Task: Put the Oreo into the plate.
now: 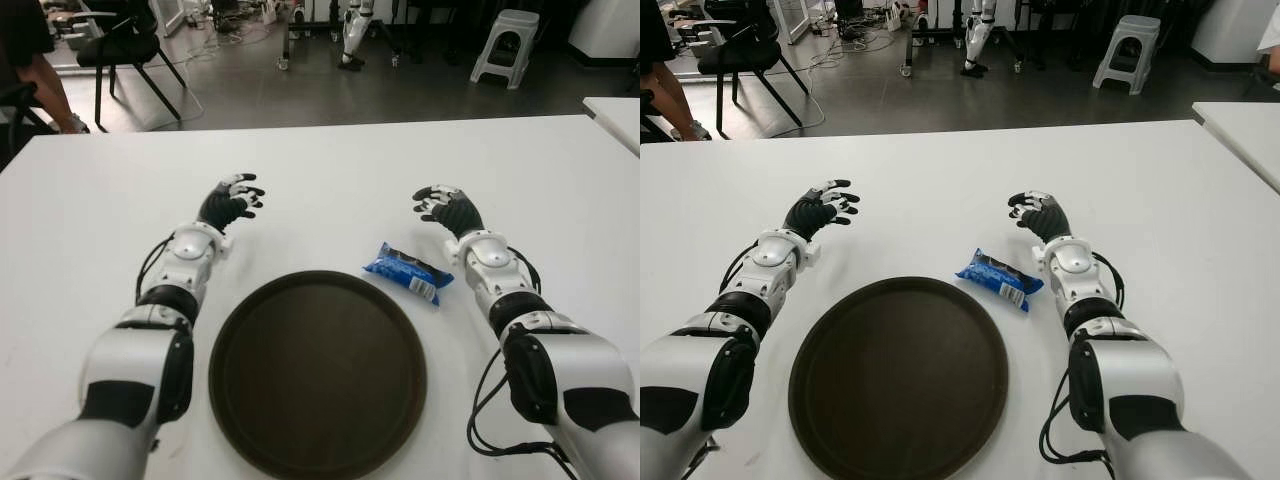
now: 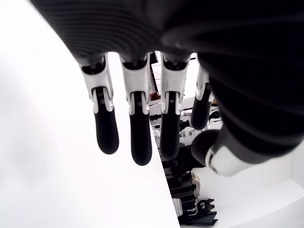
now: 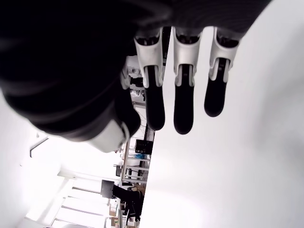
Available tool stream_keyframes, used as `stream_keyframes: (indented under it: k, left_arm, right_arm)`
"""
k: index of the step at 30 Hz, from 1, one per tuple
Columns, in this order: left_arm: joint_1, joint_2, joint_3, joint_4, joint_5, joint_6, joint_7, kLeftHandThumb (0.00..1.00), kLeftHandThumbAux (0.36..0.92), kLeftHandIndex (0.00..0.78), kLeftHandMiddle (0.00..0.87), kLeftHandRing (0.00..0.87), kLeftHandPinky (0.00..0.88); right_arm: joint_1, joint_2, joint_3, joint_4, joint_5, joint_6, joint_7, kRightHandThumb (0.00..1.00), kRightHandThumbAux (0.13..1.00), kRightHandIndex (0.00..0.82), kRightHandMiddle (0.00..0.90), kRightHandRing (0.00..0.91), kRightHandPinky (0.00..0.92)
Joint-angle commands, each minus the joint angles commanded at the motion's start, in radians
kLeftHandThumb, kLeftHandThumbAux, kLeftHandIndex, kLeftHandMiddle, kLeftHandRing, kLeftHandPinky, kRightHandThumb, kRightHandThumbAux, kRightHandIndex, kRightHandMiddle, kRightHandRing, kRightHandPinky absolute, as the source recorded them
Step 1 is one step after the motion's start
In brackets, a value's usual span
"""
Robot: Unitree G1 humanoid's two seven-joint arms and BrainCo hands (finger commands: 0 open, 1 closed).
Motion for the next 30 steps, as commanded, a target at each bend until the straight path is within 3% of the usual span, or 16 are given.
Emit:
stream_keyframes:
  k: [13,30]
  left_arm:
    - [0.000,0.007,0.006,0.002,0.000,-0.002,-0.011,0.092,0.634,0.204,0.330,0.348,0.378]
    - [-0.001,0.011,0.018,0.003,-0.008,0.006,-0.028,0.094,0.668,0.221,0.351,0.363,0.408]
  right_arm:
    - [-0.003,0.005,-0.001,0.004,-0.005,0.010,-0.001,0.679,0.724,0.408,0.330,0.322,0.304]
    - [-0.006,0.012,-0.008,0.004,-0.001,0.017,-0.005,0.681,0.725,0.407,0.330,0.322,0.312]
